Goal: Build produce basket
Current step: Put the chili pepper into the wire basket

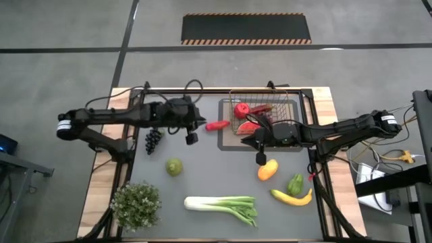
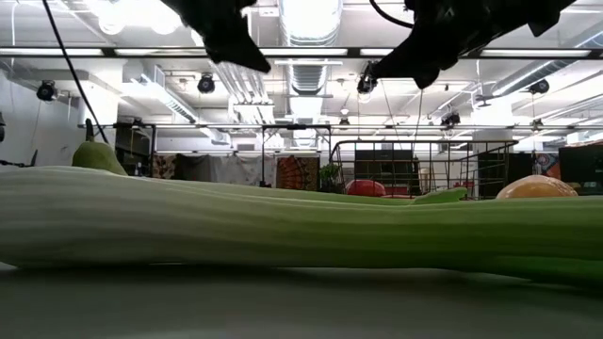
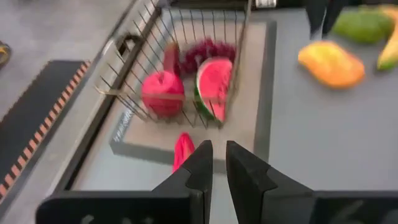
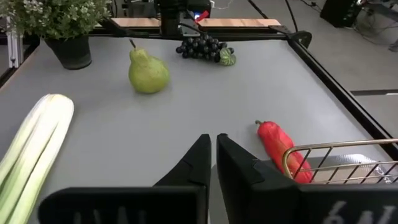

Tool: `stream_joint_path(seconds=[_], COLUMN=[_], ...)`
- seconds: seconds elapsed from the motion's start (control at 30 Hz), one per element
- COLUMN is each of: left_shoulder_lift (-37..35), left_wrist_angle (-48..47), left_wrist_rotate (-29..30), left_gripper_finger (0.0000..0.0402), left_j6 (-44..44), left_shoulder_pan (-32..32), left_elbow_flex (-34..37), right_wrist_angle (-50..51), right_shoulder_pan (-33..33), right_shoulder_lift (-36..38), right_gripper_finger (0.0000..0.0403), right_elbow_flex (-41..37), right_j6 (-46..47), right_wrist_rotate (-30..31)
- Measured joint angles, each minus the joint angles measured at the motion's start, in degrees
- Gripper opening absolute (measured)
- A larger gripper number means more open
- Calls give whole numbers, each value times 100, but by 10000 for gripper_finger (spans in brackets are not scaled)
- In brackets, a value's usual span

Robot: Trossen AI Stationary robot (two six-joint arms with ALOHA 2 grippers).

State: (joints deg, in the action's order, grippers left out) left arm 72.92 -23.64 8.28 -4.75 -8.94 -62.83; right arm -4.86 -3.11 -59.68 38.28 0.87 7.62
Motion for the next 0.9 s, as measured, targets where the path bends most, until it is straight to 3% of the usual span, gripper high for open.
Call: stream_joint_path(seconds=[0.13,0.23,0.47,0.63,0.9], left_shoulder_lift=[328,700,1831,2506,3057], left_wrist_angle=[390,634,1167,1631,1764], left_wrist_rotate=[43,39,100,332,358], left_gripper_finger=[34,60,192,273,294], left_j6=[6,15,11,-60,-59], left_shoulder_pan=[-3,-139,-453,-640,-834], left_elbow_flex=[380,508,438,438,435], right_wrist_angle=[47,50,221,477,557], right_shoulder_pan=[0,0,0,0,0], right_shoulder_lift=[0,0,0,2,2], right_gripper_finger=[60,102,205,254,281], right_elbow_flex=[15,17,17,17,2], right_j6=[73,109,437,693,859], right_wrist_rotate=[-2,0,0,0,-1])
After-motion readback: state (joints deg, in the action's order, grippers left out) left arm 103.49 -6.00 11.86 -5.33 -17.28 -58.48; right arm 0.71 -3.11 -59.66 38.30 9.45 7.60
